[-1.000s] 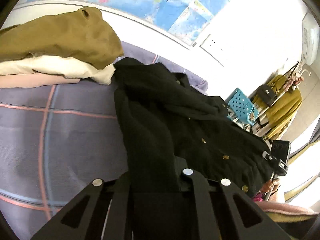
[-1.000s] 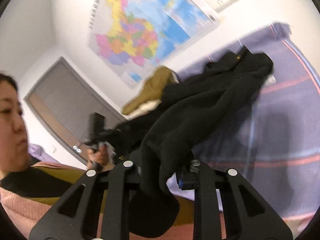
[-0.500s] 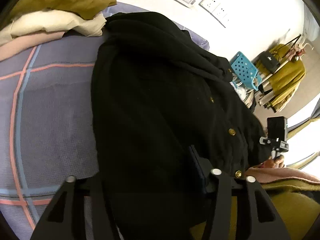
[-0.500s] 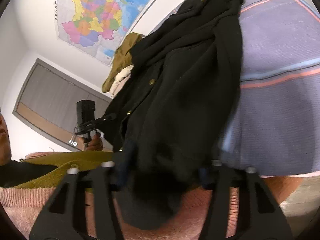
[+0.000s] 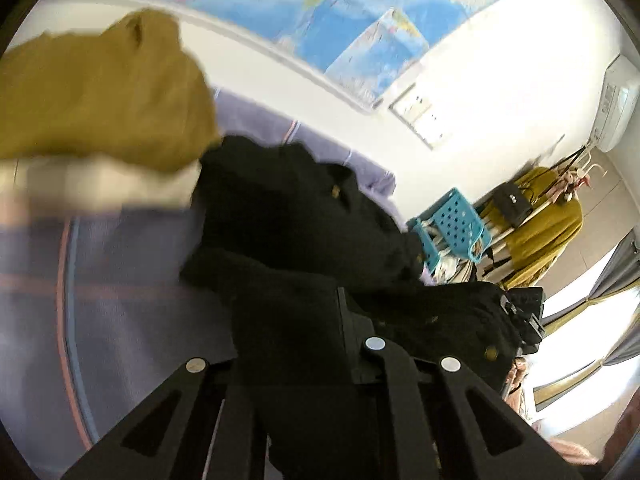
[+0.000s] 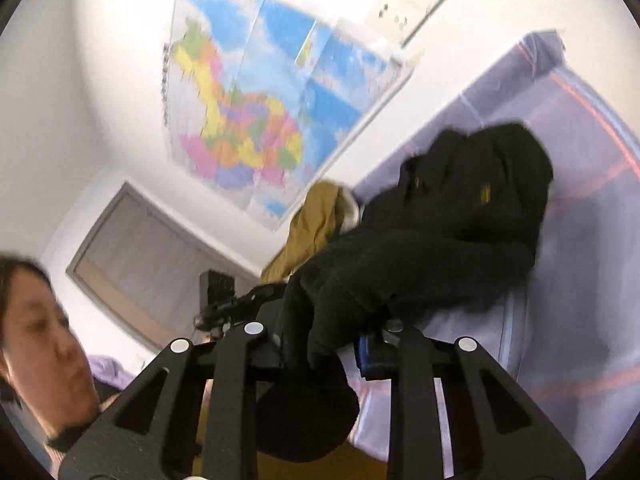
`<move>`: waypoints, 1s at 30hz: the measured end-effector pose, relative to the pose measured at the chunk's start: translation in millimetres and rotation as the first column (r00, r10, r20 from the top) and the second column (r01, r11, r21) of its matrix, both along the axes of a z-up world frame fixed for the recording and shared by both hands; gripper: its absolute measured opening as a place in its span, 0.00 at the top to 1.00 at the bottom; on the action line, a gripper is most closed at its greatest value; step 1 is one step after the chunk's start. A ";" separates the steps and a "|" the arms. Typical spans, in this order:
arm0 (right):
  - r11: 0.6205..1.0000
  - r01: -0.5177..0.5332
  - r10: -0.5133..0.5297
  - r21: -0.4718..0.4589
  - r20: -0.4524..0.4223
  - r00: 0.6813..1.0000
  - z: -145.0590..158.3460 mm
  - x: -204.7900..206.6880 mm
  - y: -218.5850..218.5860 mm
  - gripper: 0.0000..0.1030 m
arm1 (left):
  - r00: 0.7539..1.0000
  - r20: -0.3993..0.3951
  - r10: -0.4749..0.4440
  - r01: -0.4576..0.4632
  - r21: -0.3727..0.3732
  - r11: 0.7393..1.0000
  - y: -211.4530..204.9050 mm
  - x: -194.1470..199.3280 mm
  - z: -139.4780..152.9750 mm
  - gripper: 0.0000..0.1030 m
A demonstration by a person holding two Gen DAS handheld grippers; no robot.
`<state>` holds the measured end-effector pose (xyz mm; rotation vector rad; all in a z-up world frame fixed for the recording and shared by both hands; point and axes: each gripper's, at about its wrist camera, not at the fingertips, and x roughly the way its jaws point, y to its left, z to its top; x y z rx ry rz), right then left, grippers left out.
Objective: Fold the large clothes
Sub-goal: 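Fold the hem over the jacket body with the right gripper toward the left gripper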
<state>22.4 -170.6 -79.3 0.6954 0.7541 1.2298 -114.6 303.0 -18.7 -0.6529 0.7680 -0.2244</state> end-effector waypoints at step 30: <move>0.906 0.295 -0.320 -0.304 -0.036 0.947 -20.3 189.0 52.7 0.18 | 0.997 -0.073 0.016 -0.007 0.116 0.993 56.6 196.3 -10.2 0.22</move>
